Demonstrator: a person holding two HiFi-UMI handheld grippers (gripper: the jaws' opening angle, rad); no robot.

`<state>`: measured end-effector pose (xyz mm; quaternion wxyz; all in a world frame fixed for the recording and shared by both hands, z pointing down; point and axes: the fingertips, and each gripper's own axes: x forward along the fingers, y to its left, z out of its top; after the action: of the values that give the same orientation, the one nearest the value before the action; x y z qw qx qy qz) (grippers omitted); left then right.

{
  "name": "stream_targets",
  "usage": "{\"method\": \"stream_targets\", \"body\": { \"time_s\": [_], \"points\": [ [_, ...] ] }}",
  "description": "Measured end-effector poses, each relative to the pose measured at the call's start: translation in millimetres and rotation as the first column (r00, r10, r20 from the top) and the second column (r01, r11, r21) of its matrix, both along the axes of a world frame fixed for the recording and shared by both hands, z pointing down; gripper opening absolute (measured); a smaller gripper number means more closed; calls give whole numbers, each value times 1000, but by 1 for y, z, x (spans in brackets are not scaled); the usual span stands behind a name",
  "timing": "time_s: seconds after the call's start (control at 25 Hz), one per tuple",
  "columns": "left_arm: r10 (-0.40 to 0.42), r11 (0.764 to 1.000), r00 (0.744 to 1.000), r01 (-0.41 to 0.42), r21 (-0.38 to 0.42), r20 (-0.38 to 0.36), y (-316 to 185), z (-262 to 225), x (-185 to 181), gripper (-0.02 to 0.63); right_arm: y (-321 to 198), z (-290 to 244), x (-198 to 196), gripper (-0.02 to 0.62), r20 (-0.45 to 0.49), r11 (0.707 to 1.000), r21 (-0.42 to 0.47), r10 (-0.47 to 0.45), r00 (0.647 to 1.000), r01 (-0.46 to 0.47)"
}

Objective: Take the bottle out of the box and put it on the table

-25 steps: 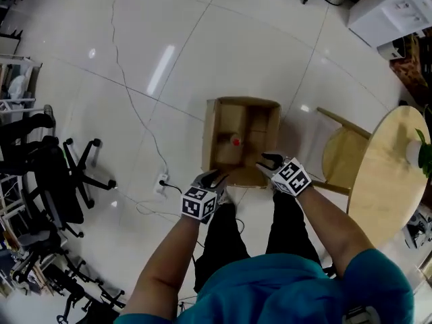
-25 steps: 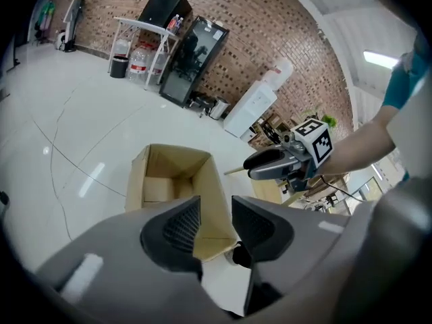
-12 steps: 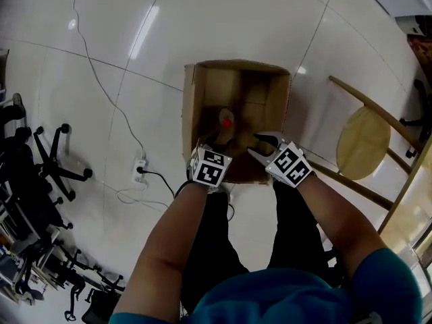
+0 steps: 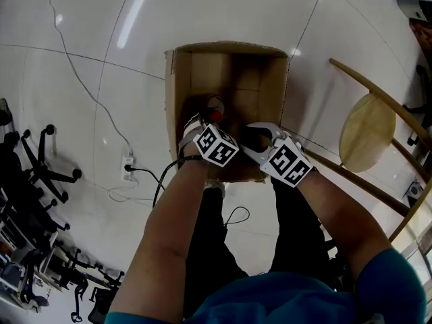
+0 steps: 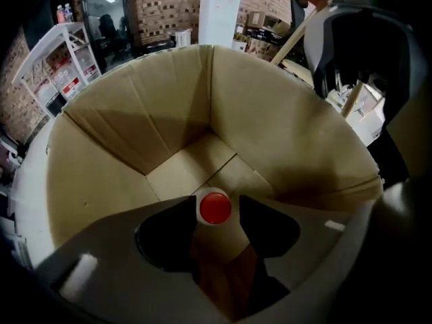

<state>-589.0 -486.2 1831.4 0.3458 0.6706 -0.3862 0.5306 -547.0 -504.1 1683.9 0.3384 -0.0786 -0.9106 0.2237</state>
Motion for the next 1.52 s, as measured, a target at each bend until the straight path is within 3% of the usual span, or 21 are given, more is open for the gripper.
{"method": "stream_targets", "body": {
  "time_s": [0.24, 0.28, 0.48, 0.8, 1.0, 1.16, 1.36, 1.44, 1.52],
  "points": [
    [59, 998, 995, -59, -2, 83, 7, 31, -7, 185, 5, 21, 3, 172, -4, 999, -21, 26, 1000, -26],
    [62, 998, 994, -62, -4, 85, 11, 40, -5, 155, 8, 31, 5, 172, -3, 999, -26, 35, 999, -35],
    [70, 998, 996, -69, -15, 62, 9, 25, -3, 152, 8, 21, 6, 173, -3, 999, -17, 40, 999, -40],
    [-27, 999, 1000, 27, 31, -11, -6, -5, 1, 150, -3, 26, 12, 173, -33, 998, -20, 52, 998, -52],
    [-66, 993, 997, 70, 96, -48, -29, -100, 9, 150, -25, -38, 15, 173, -40, 999, 25, 34, 999, -33],
    [-96, 983, 992, 107, 151, -75, -43, -204, 16, 150, -40, -122, 19, 173, -24, 998, 54, 30, 999, -29],
    [-131, 961, 987, 149, 234, -92, -39, -318, 45, 150, -47, -223, 54, 173, 49, 995, 94, 31, 998, -36],
    [-132, 946, 986, 155, 284, -98, -36, -424, 51, 149, -50, -327, 63, 173, 63, 991, 132, 16, 998, -24],
    [-128, 925, 985, 160, 344, -116, -35, -580, 49, 149, -50, -482, 64, 173, 67, 982, 189, -9, 998, -4]
  ]
}}
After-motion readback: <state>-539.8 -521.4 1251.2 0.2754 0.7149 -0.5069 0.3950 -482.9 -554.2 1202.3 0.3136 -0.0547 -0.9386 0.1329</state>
